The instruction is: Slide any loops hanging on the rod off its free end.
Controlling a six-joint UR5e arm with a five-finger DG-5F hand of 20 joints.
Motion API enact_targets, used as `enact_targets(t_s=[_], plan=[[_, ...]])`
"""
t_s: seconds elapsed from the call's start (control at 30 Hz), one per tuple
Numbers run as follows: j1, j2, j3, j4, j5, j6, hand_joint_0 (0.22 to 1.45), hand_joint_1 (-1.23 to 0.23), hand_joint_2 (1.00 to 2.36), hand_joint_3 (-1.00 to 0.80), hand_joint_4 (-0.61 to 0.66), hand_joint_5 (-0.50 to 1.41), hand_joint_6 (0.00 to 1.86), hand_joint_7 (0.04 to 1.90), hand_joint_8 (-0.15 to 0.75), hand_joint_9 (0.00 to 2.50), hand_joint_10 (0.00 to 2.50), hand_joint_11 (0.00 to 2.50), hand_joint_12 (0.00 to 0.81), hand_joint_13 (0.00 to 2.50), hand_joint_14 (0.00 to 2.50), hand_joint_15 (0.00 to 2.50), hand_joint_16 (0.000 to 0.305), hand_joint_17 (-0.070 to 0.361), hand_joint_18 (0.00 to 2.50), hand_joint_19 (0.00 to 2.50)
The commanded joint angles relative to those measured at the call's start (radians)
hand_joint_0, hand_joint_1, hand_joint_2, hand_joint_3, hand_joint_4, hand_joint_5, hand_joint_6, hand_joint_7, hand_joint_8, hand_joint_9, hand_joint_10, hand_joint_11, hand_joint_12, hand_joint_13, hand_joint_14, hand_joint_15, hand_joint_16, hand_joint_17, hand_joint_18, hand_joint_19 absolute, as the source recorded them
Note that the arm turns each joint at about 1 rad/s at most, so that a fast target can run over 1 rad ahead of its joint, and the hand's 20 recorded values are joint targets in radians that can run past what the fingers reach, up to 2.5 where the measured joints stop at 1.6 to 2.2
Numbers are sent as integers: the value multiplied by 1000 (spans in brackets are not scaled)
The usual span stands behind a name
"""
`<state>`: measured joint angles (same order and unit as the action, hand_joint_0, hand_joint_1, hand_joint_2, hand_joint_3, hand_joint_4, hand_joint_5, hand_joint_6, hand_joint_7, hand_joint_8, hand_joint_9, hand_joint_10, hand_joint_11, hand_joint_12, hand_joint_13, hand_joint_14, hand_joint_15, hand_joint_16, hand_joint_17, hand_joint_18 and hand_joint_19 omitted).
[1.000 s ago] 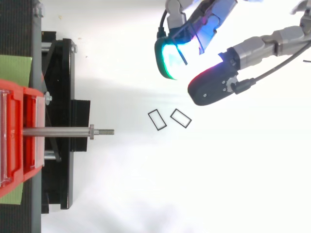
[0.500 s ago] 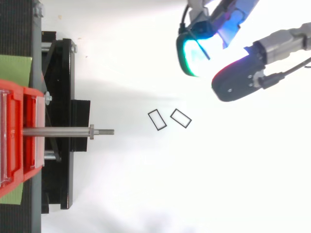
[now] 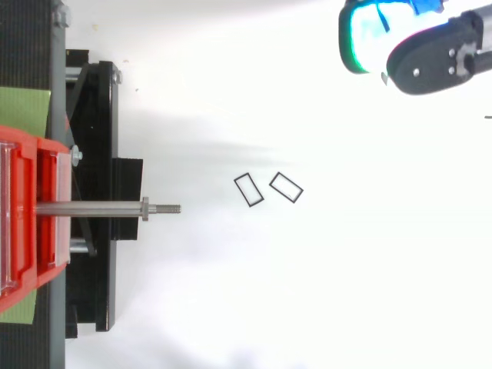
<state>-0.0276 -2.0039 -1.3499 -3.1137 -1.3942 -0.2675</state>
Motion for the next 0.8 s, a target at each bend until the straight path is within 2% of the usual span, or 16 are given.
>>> enact_targets(t_s=[0.0, 0.77], plan=[[2, 0, -2, 0, 27, 11, 633, -761, 1019, -166, 95, -109, 907, 1156, 309, 1130, 15, 521, 328, 926, 14, 372, 36, 81, 746, 405], [0, 0, 0, 1, 27, 4, 639, -765, 1018, -167, 90, -107, 906, 1150, 328, 1136, 14, 516, 330, 923, 15, 348, 37, 84, 748, 377]])
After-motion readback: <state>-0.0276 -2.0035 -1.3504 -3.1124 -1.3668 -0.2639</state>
